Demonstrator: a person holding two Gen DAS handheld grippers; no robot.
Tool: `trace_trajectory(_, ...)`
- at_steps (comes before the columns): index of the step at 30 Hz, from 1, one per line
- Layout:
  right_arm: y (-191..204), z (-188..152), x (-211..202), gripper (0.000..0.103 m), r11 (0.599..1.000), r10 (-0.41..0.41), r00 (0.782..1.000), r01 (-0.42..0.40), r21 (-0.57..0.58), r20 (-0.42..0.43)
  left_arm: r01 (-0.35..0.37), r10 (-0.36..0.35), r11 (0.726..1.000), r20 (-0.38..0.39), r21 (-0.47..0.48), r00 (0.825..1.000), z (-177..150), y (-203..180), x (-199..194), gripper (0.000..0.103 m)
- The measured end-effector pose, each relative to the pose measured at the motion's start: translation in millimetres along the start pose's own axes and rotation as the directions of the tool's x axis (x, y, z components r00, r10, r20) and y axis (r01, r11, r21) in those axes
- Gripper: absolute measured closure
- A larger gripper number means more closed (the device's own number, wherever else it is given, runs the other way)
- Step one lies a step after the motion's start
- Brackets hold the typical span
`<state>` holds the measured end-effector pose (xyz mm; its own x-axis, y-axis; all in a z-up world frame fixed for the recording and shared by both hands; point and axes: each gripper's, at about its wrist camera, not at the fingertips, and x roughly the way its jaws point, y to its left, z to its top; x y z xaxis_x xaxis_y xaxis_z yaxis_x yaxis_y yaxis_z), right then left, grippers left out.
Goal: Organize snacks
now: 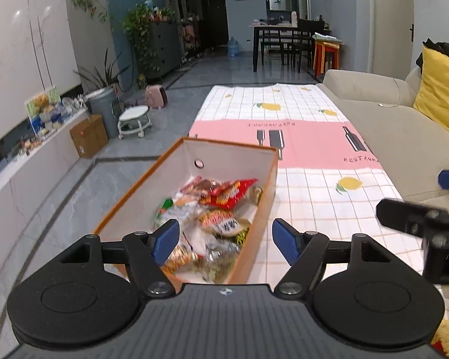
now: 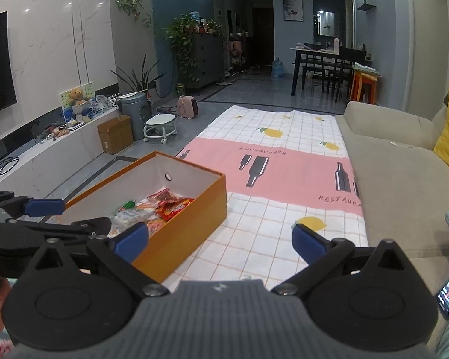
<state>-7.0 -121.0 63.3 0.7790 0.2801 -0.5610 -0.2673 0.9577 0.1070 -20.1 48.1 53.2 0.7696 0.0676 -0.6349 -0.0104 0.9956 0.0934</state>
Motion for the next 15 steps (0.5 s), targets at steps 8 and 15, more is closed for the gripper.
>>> trace_trajectory(8,16.9,-17.5,-0.3,0.004,0.998,0.03,0.997,-0.034,-0.046,-0.074,-0.03,0.027,0.999,-0.063,-0.041,0.998,-12.7,4.9,-0.5,0.017)
trace_trajectory(15,18.1,-19.4,2.1,0.004,0.999,0.017,0.996,-0.021,-0.048,-0.084,-0.03,0.027,0.999,-0.068,-0.045,0.997,-13.9,6.3,-0.4,0.017)
